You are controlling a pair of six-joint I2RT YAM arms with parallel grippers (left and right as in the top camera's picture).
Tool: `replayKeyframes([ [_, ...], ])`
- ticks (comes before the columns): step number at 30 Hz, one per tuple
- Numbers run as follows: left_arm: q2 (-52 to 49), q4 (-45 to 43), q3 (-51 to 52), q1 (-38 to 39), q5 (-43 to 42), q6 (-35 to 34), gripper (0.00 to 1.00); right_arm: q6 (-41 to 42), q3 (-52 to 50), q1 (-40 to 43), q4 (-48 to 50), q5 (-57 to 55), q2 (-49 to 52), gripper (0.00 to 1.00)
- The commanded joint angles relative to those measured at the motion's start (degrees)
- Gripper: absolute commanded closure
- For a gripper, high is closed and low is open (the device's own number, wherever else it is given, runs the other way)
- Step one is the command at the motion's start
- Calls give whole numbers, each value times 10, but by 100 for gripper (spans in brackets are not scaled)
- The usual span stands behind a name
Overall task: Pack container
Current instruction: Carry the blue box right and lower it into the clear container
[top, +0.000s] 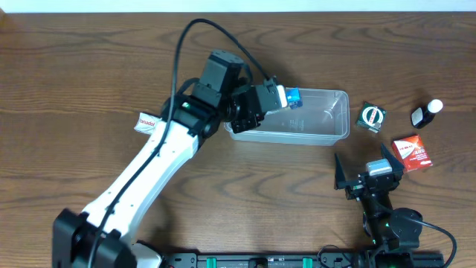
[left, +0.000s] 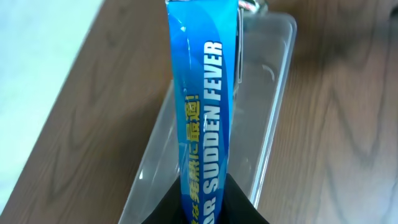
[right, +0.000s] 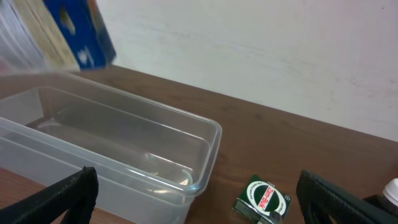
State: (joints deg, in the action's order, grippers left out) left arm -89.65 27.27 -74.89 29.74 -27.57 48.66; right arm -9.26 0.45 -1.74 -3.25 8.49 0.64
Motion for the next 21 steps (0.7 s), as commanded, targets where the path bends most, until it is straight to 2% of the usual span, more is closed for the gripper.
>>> replayKeyframes([
  [1,-20,1,-5,0,-21,88,84,4,-1,-5,-2,-1,-2,1],
  [11,-72,-25,-5,2,-20,137,84,4,-1,-5,-2,-1,-2,1],
  [21,-124,-91,-5,2,-14,137,84,4,-1,-5,-2,-2,-2,1],
])
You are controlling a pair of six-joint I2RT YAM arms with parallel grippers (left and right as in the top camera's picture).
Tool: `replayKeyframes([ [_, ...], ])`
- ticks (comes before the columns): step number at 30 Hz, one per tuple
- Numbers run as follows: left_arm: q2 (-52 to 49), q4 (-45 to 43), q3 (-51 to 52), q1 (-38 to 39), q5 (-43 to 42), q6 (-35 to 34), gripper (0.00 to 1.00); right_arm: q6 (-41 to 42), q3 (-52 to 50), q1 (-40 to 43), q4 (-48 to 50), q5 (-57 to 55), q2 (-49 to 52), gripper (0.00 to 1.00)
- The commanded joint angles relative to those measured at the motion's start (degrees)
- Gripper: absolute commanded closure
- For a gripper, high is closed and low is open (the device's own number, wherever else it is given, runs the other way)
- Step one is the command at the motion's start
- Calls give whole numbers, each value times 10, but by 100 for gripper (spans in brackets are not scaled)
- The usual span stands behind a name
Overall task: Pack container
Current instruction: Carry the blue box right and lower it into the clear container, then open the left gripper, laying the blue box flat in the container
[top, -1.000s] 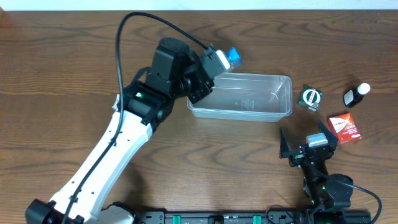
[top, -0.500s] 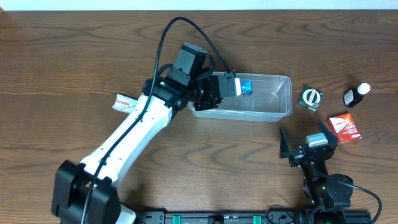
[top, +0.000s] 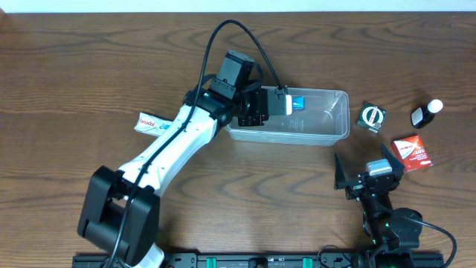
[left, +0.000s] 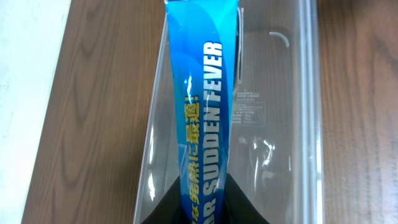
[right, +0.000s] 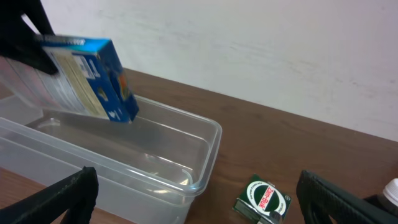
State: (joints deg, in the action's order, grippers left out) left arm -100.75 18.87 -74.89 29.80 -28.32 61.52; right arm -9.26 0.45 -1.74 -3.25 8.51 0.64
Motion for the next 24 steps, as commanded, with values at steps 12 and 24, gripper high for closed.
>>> replayKeyframes([
  [12,-62,-15,-5,1,61,19,84,4,-1,-5,-2,-2,-2,1],
  [24,-65,-41,-5,1,66,19,79,4,-1,-5,-2,-2,-2,1],
])
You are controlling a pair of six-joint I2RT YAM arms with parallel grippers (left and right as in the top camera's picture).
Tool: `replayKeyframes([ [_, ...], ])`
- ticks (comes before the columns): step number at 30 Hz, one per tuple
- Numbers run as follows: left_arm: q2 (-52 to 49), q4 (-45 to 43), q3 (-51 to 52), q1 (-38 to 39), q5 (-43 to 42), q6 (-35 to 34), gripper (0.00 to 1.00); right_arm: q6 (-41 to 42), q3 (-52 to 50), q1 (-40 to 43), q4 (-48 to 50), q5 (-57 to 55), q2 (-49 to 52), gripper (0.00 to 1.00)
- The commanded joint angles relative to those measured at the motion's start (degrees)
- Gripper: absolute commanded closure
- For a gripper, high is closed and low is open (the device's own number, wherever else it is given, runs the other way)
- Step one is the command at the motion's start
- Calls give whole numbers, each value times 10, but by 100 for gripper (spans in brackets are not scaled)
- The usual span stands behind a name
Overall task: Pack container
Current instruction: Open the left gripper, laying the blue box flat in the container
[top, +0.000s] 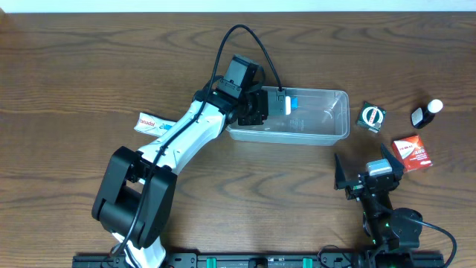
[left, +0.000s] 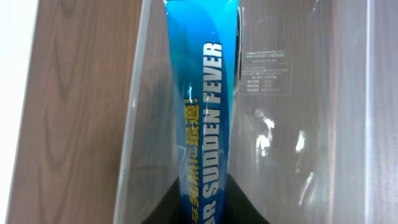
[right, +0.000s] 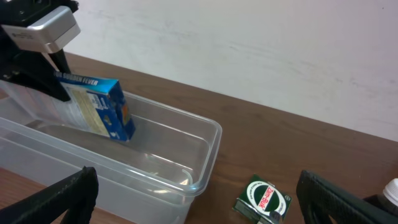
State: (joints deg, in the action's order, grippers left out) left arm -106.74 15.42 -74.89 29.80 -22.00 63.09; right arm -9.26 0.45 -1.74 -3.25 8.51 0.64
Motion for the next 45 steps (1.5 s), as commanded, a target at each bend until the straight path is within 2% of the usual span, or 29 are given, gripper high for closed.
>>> replayKeyframes([
  [1,-5,-8,-5,1,2,4,79,4,-1,-5,-2,-2,-2,1],
  [16,-15,-12,-5,1,2,16,73,4,-1,-5,-2,-2,-2,1],
  [26,-22,-12,-5,1,20,16,73,4,-1,-5,-2,-2,-2,1],
  [28,-22,-11,-5,1,20,14,68,4,-1,-5,-2,-2,-2,1],
  [31,-20,-10,-5,1,20,11,66,4,-1,-5,-2,-2,-2,1],
  [34,-13,-7,-5,1,20,-11,57,4,-1,-5,-2,-2,-2,1],
  [45,50,52,-5,1,22,-15,56,4,-1,-5,-2,-2,-2,1],
])
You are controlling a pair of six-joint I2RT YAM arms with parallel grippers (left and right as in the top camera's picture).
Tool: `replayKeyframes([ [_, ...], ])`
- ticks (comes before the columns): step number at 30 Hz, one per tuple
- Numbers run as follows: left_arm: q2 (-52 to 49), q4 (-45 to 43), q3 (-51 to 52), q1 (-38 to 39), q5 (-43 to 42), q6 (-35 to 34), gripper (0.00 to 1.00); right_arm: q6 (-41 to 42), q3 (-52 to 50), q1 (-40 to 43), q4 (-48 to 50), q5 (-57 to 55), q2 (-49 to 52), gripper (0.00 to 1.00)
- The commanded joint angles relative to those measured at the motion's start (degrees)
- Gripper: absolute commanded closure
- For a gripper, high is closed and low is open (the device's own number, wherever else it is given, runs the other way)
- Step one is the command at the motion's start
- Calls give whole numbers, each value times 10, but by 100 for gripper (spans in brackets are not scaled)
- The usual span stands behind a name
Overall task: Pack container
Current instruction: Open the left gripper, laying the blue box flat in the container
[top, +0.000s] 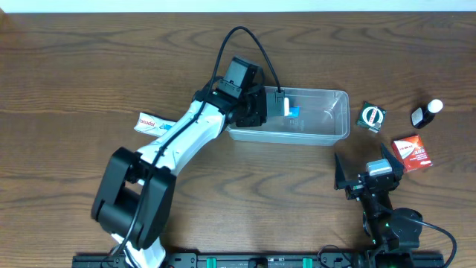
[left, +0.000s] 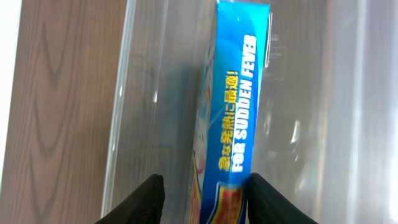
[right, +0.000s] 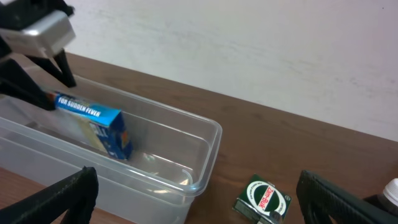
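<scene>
A blue "For Sudden Fever" box [top: 292, 111] lies tilted on its edge inside the clear plastic container [top: 345, 112], toward its left half. In the left wrist view the box [left: 233, 106] sits between the spread fingers, close to the right one, with a gap on its left. My left gripper [top: 281, 103] is open inside the container, over the box. From the right wrist the box [right: 93, 121] leans on the container's floor. My right gripper [top: 366, 170] is open near the front edge, holding nothing.
Right of the container lie a green round-label tin [top: 371, 117], a black bottle with a white cap [top: 426, 113] and a red box [top: 413, 152]. A white sachet [top: 149, 123] lies left of the left arm.
My left gripper has opened and the blue box has dropped out of its grip, now leaning lower on the container's floor. The right arm has not moved.
My left gripper held the blue box over the container's left end. Then it carried the box above the container's inside, and then low inside it. Now the jaws stand apart and the box rests in the container.
</scene>
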State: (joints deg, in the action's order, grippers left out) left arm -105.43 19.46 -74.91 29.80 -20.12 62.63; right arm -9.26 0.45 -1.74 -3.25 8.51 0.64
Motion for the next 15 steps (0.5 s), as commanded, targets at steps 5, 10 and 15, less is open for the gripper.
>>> replayKeyframes([
  [5,75,65,-5,1,3,-22,55,4,-1,-5,-2,-2,-2,1],
  [10,83,76,-5,1,3,-108,57,4,-1,-5,-2,-2,-2,1],
  [15,84,75,-5,1,3,-192,81,4,-1,-5,-2,-2,-2,1],
])
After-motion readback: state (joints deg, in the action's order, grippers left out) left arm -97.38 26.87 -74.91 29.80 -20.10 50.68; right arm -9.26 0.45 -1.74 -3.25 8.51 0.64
